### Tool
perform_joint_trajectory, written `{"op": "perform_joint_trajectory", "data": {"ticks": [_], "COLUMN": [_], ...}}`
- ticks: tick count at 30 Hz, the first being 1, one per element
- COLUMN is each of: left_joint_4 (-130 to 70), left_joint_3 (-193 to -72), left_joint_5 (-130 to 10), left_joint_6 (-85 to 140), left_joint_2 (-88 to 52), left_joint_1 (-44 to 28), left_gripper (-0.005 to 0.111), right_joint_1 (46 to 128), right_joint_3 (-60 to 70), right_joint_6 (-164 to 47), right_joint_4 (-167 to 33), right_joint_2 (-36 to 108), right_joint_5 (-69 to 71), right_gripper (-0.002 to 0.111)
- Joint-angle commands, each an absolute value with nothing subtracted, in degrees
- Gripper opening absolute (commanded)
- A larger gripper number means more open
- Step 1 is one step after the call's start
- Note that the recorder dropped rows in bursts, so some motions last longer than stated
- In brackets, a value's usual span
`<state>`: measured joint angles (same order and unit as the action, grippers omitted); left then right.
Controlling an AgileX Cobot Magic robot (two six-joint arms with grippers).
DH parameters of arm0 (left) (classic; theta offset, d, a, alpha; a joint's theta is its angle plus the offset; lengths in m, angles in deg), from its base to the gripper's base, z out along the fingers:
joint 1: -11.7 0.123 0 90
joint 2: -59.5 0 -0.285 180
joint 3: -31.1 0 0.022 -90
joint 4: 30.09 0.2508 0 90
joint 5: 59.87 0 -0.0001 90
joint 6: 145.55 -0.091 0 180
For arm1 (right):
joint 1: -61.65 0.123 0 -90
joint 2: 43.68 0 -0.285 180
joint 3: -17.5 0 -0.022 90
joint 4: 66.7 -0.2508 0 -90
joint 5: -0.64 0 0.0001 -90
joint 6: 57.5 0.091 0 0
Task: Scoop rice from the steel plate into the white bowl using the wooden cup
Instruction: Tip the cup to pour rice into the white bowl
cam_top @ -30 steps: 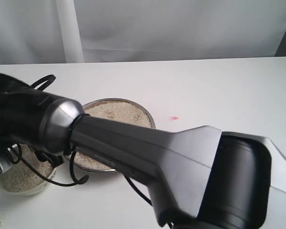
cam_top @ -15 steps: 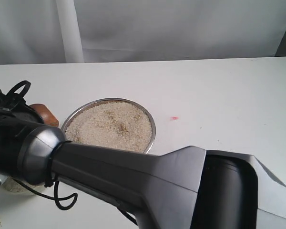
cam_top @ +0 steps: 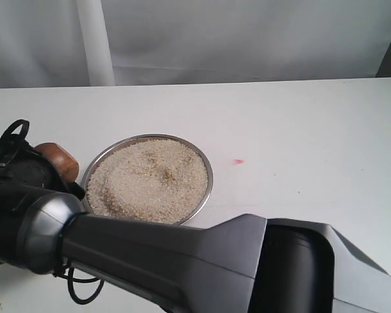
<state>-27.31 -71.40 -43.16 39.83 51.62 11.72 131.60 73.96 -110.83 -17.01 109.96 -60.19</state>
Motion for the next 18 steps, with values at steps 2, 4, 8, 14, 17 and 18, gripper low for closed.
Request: {"op": "perform_joint_trajectory", "data": {"ticks": [2,4,8,14,17,18], "left_joint_4": [-27.57,-27.57,-27.57,-27.57,-27.57,-27.57], "left_joint_3": [-71.68,-71.68,-71.68,-71.68,-71.68,-71.68], "left_joint_5": [-43.57,-43.57,-43.57,-43.57,-43.57,-43.57], "left_joint_6": [39.98,39.98,39.98,39.98,39.98,39.98], "left_joint_2": [51.71,51.71,51.71,51.71,51.71,51.71], "left_joint_1": [11.44,11.44,11.44,11.44,11.44,11.44], "left_gripper": [0.000,0.000,0.000,0.000,0.000,0.000], "right_joint_1": [132.45,132.70,133.08,133.76,133.76,133.76], "right_joint_3": [74.01,74.01,74.01,74.01,74.01,74.01], "right_joint_6": [-112.12,-112.64,-112.76,-112.76,-112.76,-112.76], "right_joint_4": [-12.78,-12.25,-9.57,-4.75,-4.62,-4.52], "right_joint_2": [110.42,110.52,110.52,110.52,110.52,110.52], "right_joint_5": [-59.54,-59.54,-59.54,-59.54,-59.65,-59.66], "right_gripper": [0.000,0.000,0.000,0.000,0.000,0.000]}}
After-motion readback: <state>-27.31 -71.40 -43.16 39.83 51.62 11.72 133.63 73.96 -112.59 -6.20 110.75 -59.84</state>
